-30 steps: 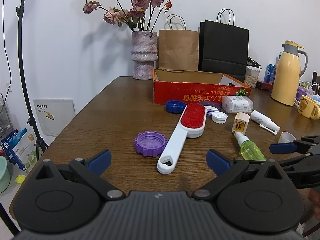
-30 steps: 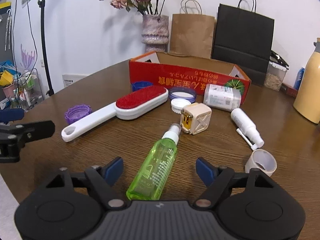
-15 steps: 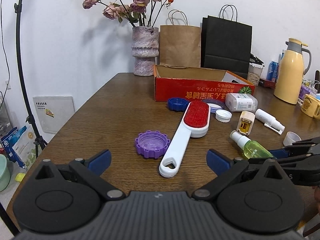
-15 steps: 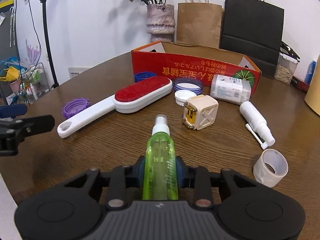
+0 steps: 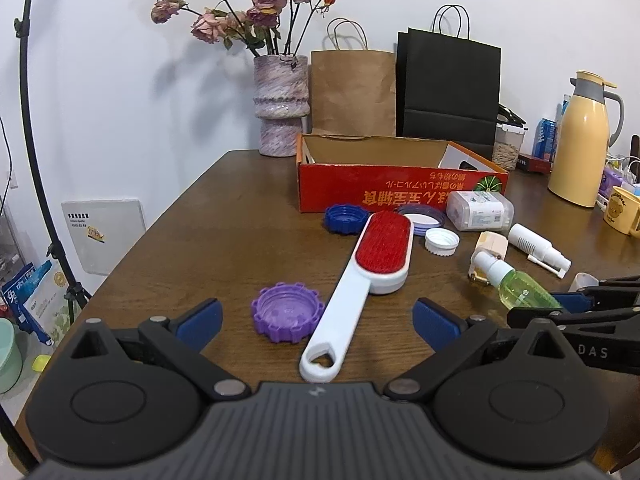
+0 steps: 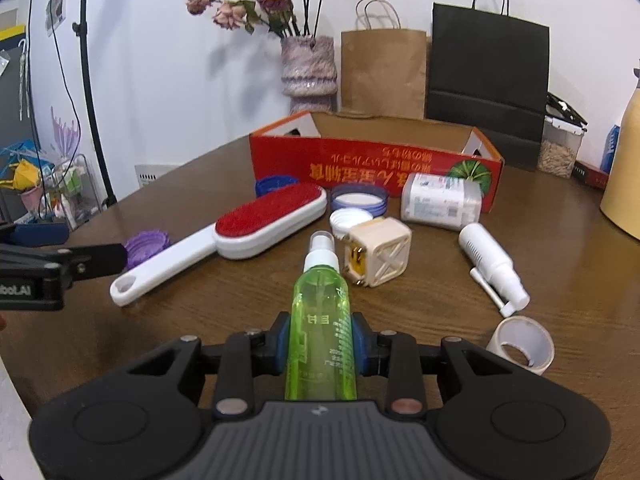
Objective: Organize rigid objects
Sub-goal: 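Grasp the green spray bottle with the right gripper while the left approaches the lint brush, then grasp the red-and-white lint brush with the left gripper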
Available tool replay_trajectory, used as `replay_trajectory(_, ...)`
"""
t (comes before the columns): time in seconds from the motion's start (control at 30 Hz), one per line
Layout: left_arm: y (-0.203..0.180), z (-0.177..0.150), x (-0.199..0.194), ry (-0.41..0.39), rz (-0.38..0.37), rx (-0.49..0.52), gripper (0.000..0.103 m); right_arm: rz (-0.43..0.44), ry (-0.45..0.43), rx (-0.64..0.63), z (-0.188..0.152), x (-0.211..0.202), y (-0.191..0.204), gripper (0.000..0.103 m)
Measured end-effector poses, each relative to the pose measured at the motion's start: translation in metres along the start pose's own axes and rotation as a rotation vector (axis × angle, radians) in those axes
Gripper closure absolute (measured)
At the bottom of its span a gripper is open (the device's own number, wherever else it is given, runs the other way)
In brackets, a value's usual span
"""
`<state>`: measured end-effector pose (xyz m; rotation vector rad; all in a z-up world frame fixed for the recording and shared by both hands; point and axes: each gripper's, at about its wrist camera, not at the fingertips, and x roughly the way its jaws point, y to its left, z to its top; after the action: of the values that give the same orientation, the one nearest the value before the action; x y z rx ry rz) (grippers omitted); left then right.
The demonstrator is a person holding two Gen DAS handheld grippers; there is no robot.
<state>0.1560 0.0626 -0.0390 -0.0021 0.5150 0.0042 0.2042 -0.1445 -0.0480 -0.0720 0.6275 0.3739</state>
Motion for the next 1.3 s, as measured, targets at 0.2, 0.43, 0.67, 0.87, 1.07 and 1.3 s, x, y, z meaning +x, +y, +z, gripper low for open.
replay_trajectory(0.2, -0.013, 0.012, 0.01, 0.006, 0.0, 0.012, 0.0, 0.001, -0.038, 0.012, 0.007, -0.006, -0.015, 0.073)
replay_trajectory(0.43, -0.03, 0.027, 0.024, 0.016, -0.004, 0.031, 0.0, -0.008, -0.077, 0.035, 0.017, -0.01, -0.039, 0.073)
replay_trajectory(0.67, -0.047, 0.045, 0.048, 0.037, -0.003, 0.046, 0.0, -0.023, -0.101, 0.054, 0.029, -0.007, -0.065, 0.073)
replay_trajectory(0.87, -0.058, 0.057, 0.069, 0.066, 0.006, 0.057, 0.0, -0.029, -0.111, 0.068, 0.04, 0.003, -0.085, 0.073)
replay_trajectory(1.07, -0.065, 0.064, 0.088, 0.09, 0.011, 0.07, 0.0, -0.034, -0.11, 0.081, 0.048, 0.014, -0.1, 0.073)
replay_trajectory(1.3, -0.072, 0.066, 0.109, 0.128, 0.01, 0.089, 0.0, -0.036, -0.107, 0.089, 0.052, 0.025, -0.111, 0.073)
